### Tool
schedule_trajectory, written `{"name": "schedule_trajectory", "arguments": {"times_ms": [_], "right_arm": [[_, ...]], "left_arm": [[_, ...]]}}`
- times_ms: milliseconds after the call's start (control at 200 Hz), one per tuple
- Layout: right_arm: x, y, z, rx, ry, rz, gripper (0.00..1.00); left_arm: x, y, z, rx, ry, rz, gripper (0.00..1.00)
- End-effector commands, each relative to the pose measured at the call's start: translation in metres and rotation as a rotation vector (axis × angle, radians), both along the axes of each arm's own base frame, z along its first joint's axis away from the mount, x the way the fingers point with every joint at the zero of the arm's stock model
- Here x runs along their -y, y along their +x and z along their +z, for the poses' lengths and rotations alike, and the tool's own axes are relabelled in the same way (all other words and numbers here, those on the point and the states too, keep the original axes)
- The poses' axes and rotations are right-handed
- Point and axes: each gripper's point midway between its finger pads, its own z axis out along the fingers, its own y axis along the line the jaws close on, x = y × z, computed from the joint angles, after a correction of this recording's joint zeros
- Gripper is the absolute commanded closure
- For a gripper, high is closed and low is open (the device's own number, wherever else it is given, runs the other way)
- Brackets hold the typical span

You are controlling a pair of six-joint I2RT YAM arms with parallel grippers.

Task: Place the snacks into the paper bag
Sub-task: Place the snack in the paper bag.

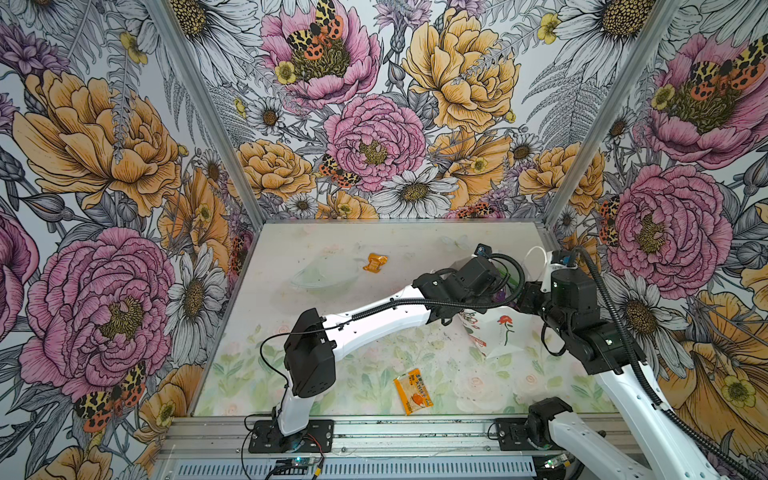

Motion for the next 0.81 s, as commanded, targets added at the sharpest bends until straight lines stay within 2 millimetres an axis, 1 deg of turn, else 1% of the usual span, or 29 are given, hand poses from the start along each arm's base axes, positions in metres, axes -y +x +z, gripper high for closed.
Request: {"name": "schedule_trajectory", "arguments": {"times_ms": [0,45,185,310,400,490,550,630,666,671,681,801], "right_arm": [[0.001,0.004,0.019,0.081,0.028,-0.015,1.0],[0.001,0.004,0.019,0.082,0.028,-0.015,1.0],[0.001,0.004,0.019,0.082,0.029,-0.014,1.0],[0.001,0.003,0.02,0.083,0.03,-0.014,1.0],[0.001,0.004,0.019,0.08,0.028,-0.015,1.0],[0.001,0.004,0.019,0.08,0.028,-0.015,1.0],[0.001,0.004,0.018,0.079,0.028,-0.017,1.0],[0.001,0.004,0.019,0.08,0.029,-0.016,1.0],[0.001,0.004,0.018,0.079,0.029,-0.017,1.0],[0.001,0.004,0.018,0.079,0.029,-0.017,1.0],[0.001,0.004,0.019,0.08,0.029,-0.018,1.0],[0.001,0.004,0.017,0.076,0.028,-0.016,1.0]], "left_arm": [[0.011,-0.004,0.002,-0.031,-0.027,-0.032,1.0],[0.011,-0.004,0.002,-0.031,-0.026,-0.032,1.0],[0.009,-0.005,0.009,-0.024,-0.035,-0.034,1.0],[0.005,-0.006,0.02,-0.007,-0.039,-0.046,0.88],[0.001,-0.008,0.038,0.008,-0.049,-0.053,0.81],[-0.003,-0.013,0.056,0.034,-0.073,-0.065,0.72],[-0.008,-0.014,0.066,0.053,-0.08,-0.062,0.68],[-0.016,-0.016,0.075,0.076,-0.082,-0.054,0.64],[-0.016,-0.016,0.072,0.078,-0.073,-0.055,0.64],[-0.019,-0.018,0.081,0.086,-0.088,-0.056,0.64],[-0.022,-0.02,0.088,0.094,-0.102,-0.057,0.64],[-0.029,-0.03,0.101,0.132,-0.106,-0.083,0.61]]}}
